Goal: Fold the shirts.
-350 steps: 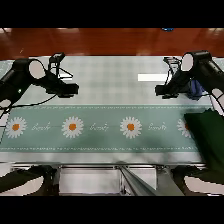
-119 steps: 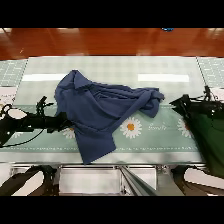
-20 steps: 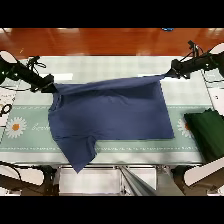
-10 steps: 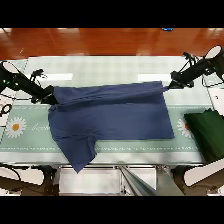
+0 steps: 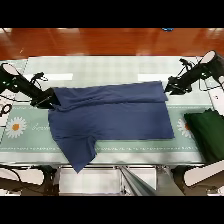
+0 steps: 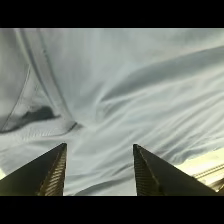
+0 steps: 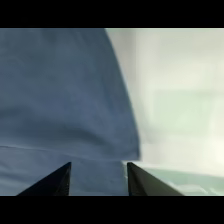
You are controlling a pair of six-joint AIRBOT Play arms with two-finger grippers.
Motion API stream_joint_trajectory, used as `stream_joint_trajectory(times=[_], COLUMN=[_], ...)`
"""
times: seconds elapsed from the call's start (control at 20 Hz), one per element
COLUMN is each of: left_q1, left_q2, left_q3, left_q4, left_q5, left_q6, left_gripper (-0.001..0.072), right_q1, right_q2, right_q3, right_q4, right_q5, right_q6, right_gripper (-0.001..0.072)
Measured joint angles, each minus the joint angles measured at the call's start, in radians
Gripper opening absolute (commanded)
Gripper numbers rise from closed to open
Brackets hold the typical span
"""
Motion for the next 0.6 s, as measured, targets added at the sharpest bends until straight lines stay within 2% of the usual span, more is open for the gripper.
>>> stream_joint_trajectory(times=[0.15, 0.3, 0.5, 0.6], left_q1=[0.044, 0.161, 0.380, 0.435], left_q2=[0.099, 0.244, 0.465, 0.531], left_q3=[-0.059, -0.225, -0.529, -0.637], left_q4=[0.010, 0.020, -0.050, -0.046], left_q5=[-0.005, -0.001, 0.068, 0.106], left_q6=[-0.008, -0.015, -0.020, -0.041], left_gripper=[0.0509, 0.0509, 0.0509, 0.0509], right_q1=[-0.054, -0.136, -0.213, -0.227], right_q2=[0.092, 0.243, 0.459, 0.540], right_q3=[-0.050, -0.245, -0.608, -0.740], right_q4=[-0.061, -0.056, 0.160, 0.260], right_q5=[0.006, -0.065, -0.225, -0.277], right_q6=[0.041, 0.042, -0.092, -0.158], right_gripper=[0.0408, 0.0409, 0.0408, 0.0408])
